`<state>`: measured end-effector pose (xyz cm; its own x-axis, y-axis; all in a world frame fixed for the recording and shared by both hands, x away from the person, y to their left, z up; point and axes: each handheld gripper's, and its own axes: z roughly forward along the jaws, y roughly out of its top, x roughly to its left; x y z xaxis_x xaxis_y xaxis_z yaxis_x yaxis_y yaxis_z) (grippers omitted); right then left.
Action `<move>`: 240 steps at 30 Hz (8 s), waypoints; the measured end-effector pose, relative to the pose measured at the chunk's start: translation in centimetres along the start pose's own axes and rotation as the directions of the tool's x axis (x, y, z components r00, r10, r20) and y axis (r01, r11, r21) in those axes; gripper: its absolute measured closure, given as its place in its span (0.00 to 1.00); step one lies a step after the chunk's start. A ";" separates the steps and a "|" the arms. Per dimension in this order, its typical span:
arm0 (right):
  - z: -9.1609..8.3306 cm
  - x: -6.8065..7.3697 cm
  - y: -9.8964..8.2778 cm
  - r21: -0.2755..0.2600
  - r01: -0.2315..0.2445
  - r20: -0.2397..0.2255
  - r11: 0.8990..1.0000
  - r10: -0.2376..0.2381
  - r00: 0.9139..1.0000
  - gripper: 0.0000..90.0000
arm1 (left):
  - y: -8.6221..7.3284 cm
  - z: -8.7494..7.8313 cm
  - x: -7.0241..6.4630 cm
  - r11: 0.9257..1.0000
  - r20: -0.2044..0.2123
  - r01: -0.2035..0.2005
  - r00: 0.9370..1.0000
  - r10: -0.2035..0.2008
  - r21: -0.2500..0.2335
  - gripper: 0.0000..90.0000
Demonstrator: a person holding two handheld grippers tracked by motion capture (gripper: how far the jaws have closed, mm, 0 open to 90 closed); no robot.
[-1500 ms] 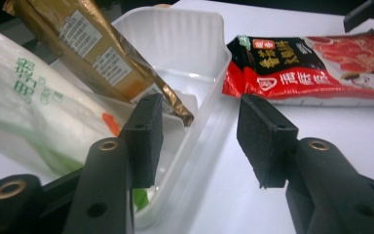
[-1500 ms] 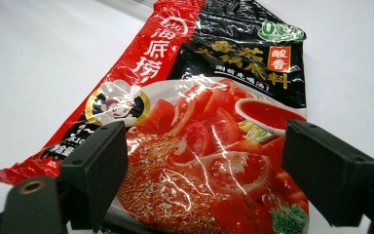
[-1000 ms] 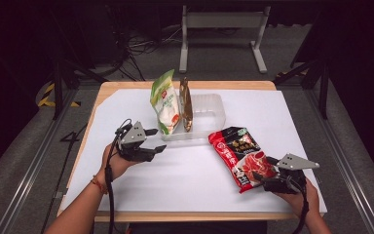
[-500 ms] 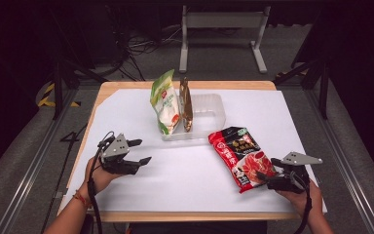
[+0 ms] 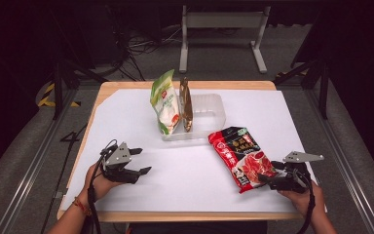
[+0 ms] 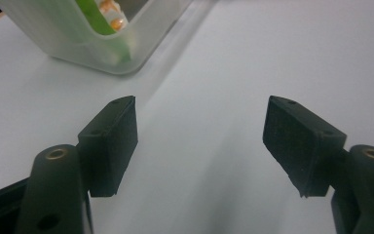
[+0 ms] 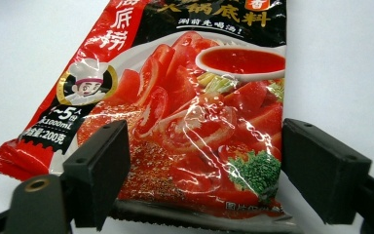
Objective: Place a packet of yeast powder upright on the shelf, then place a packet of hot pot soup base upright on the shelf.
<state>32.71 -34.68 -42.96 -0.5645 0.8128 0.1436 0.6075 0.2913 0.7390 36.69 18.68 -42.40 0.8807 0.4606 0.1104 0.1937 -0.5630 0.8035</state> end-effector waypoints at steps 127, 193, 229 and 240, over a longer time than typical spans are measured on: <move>0.0 2.4 1.1 -0.066 0.130 -0.020 0.989 -0.132 0.991 0.27 | -0.1 1.1 0.8 0.998 0.031 0.061 0.998 -0.061 0.013 0.15; 9.0 -1.6 7.2 0.079 -0.012 -0.236 0.997 0.030 0.971 0.37 | 0.1 1.4 0.4 0.999 0.013 0.025 1.000 -0.026 0.032 0.18; 6.8 -1.9 6.3 0.022 0.033 -0.371 0.999 -0.023 0.928 0.96 | 0.0 1.6 0.4 0.999 0.003 0.019 1.000 -0.019 0.046 0.18; 4.6 -0.5 7.2 -0.066 0.043 -0.362 0.997 -0.064 0.930 0.97 | -0.1 1.6 0.5 0.999 -0.003 0.024 1.000 -0.024 0.047 0.18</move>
<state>39.94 -30.65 -40.75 -0.7659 0.5550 0.3245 0.5447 0.2920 0.7862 37.82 17.92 -43.33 0.8746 0.4758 0.0932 0.2346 -0.5834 0.7776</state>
